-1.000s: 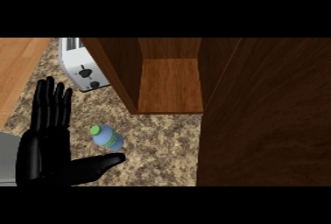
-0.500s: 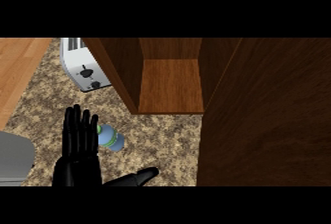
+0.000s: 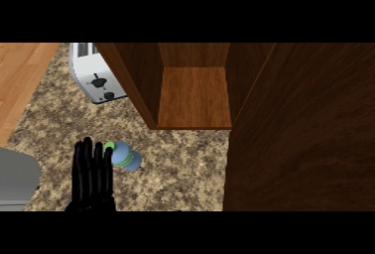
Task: Pick up the bottled water, place it into the cabinet and close the cabinet
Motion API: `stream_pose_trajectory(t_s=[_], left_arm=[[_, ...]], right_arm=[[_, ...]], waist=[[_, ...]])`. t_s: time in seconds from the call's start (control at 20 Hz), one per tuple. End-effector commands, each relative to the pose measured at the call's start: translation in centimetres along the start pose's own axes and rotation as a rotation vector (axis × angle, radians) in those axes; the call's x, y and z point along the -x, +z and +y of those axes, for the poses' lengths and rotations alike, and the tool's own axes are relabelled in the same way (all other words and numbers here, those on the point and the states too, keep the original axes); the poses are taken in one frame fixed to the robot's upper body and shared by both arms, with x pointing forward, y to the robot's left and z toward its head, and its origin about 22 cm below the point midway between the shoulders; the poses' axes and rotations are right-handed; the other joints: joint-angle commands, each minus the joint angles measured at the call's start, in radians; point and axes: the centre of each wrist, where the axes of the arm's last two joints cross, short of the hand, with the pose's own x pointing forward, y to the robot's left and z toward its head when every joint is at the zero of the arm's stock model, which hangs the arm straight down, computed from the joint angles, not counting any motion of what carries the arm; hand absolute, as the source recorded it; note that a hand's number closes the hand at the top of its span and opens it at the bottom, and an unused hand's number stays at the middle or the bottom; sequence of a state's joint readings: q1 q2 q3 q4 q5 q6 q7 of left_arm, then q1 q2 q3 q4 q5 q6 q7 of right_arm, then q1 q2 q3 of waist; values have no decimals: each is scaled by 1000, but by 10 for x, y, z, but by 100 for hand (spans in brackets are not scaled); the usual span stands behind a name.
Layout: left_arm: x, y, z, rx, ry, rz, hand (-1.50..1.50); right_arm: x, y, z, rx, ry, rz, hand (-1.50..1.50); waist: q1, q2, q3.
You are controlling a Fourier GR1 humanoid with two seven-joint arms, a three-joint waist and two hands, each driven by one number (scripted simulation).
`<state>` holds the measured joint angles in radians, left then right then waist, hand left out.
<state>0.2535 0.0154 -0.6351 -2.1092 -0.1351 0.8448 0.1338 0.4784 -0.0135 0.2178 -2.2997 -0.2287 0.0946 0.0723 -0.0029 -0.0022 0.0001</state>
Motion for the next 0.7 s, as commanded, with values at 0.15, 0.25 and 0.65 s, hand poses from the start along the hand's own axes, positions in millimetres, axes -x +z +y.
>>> stream_pose_trajectory(t_s=[0.15, 0.25, 0.65], left_arm=[[4, 17, 29, -5, -9, -15, -150], [4, 12, 19, -9, -13, -28, -150], [22, 6, 51, -101, -30, -40, -150]], right_arm=[[2, 13, -7, -16, 18, -21, -150], [11, 11, -5, -10, 22, -1, -150], [21, 21, -1, -11, 13, -15, -150]], waist=[[3, -1, -1], [1, 0, 0], [2, 0, 0]])
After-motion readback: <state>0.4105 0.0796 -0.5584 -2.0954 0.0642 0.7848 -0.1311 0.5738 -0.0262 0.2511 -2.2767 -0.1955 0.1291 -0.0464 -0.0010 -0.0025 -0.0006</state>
